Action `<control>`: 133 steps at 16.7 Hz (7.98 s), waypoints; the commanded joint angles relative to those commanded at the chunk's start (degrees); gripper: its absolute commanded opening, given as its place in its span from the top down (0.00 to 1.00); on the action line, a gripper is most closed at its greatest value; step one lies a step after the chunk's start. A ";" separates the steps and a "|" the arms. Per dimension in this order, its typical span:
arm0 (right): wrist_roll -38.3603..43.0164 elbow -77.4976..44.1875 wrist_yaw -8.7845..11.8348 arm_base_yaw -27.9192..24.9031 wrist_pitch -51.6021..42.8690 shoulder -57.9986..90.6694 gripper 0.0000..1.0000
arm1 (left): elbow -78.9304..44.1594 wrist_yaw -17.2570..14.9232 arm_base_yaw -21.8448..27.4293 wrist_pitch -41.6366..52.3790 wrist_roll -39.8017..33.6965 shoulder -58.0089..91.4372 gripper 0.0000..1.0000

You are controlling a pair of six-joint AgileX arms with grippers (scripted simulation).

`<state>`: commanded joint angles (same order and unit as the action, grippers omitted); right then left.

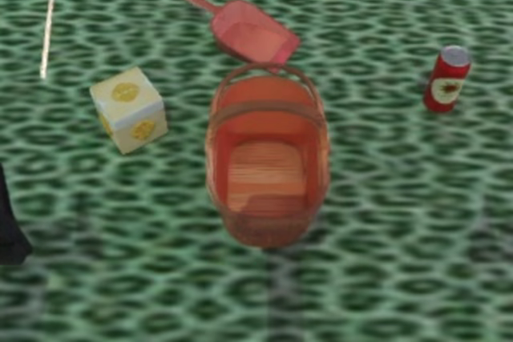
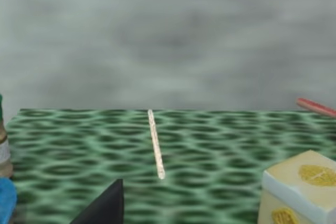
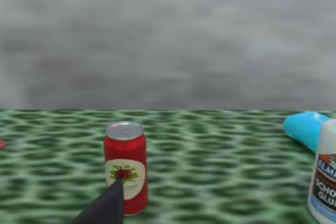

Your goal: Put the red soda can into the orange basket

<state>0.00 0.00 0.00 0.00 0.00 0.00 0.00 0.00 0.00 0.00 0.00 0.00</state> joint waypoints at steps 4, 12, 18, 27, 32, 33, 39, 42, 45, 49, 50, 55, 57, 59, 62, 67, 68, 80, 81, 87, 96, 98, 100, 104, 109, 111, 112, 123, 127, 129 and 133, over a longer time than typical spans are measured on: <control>-0.41 -1.50 0.10 -0.16 -0.93 1.61 0.00 | 0.00 0.00 0.00 0.00 0.00 0.00 0.00; -7.24 -27.31 0.84 -1.87 -16.71 28.80 0.00 | 0.00 0.00 0.00 0.00 0.00 0.00 0.00; -15.79 -60.31 1.54 -3.70 -36.30 62.66 0.00 | 0.00 0.00 0.00 0.00 0.00 0.00 0.00; -28.37 -112.85 2.43 -5.88 -65.89 115.08 0.00 | 0.00 0.00 0.00 0.00 0.00 0.00 0.00; -33.21 -134.75 2.75 -6.50 -77.66 136.55 0.00 | 0.00 0.00 0.00 0.00 0.00 0.00 0.00; -33.91 -138.00 2.80 -6.58 -79.38 139.74 0.00 | 0.00 0.00 0.00 0.00 0.00 0.00 0.00; -35.68 -146.50 2.92 -6.76 -83.82 148.00 0.00 | 0.00 0.00 0.00 0.00 0.00 0.00 0.00; -35.68 -146.50 2.92 -6.76 -83.82 148.00 0.00 | 0.00 0.00 0.00 0.00 0.00 0.00 0.00; -35.76 -145.35 2.92 -6.65 -82.72 147.92 0.00 | 0.00 0.00 0.00 0.00 0.00 0.00 0.00; -35.47 -137.68 2.91 -6.99 -75.64 147.40 0.00 | 0.00 0.00 0.00 0.00 0.00 0.00 0.00; -35.40 -135.87 2.90 -7.05 -73.83 147.37 0.00 | 0.00 0.00 0.00 0.00 0.00 0.00 0.00; -35.30 -133.88 2.89 -7.14 -71.85 147.33 0.00 | 0.00 0.00 0.00 0.00 0.00 0.00 0.00; -35.30 -133.88 2.89 -7.14 -71.85 147.33 0.08 | 0.00 0.00 0.00 0.00 0.00 0.00 0.00; -35.30 -133.88 2.89 -7.14 -71.85 147.33 0.23 | 0.00 0.00 0.00 0.00 0.00 0.00 0.00; -35.30 -133.88 2.89 -7.14 -71.85 147.33 0.45 | 0.00 0.00 0.00 0.00 0.00 0.00 0.00; -35.30 -133.88 2.89 -7.14 -71.85 147.33 0.83 | 0.00 0.00 0.00 0.00 0.00 0.00 0.00; -35.30 -133.88 2.89 -7.14 -71.85 147.33 0.90 | 0.00 0.00 0.00 0.00 0.00 0.00 0.00; -35.02 -133.52 3.26 -7.03 -71.31 147.27 1.00 | 0.00 0.00 0.00 0.00 0.00 0.00 0.00; -34.60 -132.76 3.98 -7.21 -70.14 147.12 1.00 | 0.00 0.00 0.00 0.00 0.00 0.00 0.00; -27.91 -122.09 14.57 -9.24 -50.71 143.81 1.00 | 0.00 0.00 0.00 0.00 0.00 0.00 0.00; -12.22 -98.02 41.21 -14.30 2.77 129.97 1.00 | 0.00 0.00 0.00 0.00 0.00 0.00 0.00; -8.71 -92.47 47.13 -15.46 14.42 126.58 1.00 | 0.00 0.00 0.00 0.00 0.00 0.00 0.00; -5.42 -87.21 52.54 -16.53 24.72 123.59 1.00 | 0.00 0.00 0.00 0.00 0.00 0.00 0.00; -0.18 -78.71 60.84 -18.21 39.29 119.29 1.00 | 0.00 0.00 0.00 0.00 0.00 0.00 0.00; 1.90 -75.25 64.01 -18.86 44.23 117.75 1.00 | 0.00 0.00 0.00 0.00 0.00 0.00 0.00; 1.90 -75.25 64.01 -18.86 44.23 117.75 1.00 | 0.00 0.00 0.00 0.00 0.00 0.00 0.00; 1.95 -75.43 63.98 -18.54 44.13 118.01 1.00 | 0.00 0.00 0.00 0.00 0.00 0.00 0.00; 1.65 -70.23 63.79 -19.14 62.46 131.39 1.00 | 0.00 0.00 0.00 0.00 0.00 0.00 0.00; 1.65 -70.21 63.78 -19.14 62.51 131.44 0.92 | 0.00 0.00 0.00 0.00 0.00 0.00 0.00; 1.65 -70.21 63.78 -19.14 62.51 131.44 0.77 | 0.00 0.00 0.00 0.00 0.00 0.00 0.00; 1.65 -70.21 63.78 -19.14 62.51 131.44 0.47 | 0.00 0.00 0.00 0.00 0.00 0.00 0.00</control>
<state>1.65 -70.21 63.78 -19.14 62.51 131.44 0.00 0.00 0.00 0.00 0.00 0.00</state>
